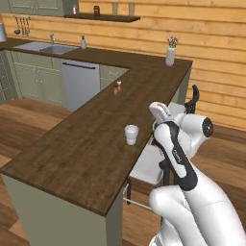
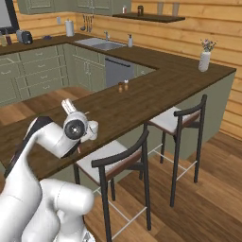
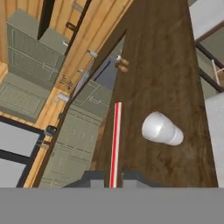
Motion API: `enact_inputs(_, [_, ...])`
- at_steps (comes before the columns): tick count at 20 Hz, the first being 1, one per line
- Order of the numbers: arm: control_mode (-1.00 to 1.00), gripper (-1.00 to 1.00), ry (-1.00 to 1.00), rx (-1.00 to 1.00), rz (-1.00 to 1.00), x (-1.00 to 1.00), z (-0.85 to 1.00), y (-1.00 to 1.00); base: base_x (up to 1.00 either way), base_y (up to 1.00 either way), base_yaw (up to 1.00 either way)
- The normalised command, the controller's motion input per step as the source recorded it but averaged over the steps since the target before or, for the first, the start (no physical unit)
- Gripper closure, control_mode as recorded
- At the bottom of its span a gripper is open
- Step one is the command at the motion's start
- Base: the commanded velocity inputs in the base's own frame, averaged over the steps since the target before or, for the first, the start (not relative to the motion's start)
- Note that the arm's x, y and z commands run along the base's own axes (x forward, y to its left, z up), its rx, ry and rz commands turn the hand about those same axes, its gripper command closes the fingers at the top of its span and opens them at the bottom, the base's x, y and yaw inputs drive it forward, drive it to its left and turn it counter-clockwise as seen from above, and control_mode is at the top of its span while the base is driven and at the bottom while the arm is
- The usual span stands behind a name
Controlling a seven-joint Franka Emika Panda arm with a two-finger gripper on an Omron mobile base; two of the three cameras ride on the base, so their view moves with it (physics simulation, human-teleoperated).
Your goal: Take a straw from the drawer in front and place it inside the glass cup on the dining counter.
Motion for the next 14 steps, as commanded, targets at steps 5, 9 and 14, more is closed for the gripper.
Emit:
enact_inputs(5, [-1.0,1.0,0.07,0.0,0.0,0.91,0.1,0.09,0.0,0.0,0.0])
enact_inputs(9, [-1.0,1.0,0.04,0.12,0.09,1.0,0.04,-0.09,0.0,0.0,0.0])
enact_inputs(14, [-1.0,1.0,0.0,0.17,0.14,1.0,0.0,-0.08,0.0,0.0,0.0])
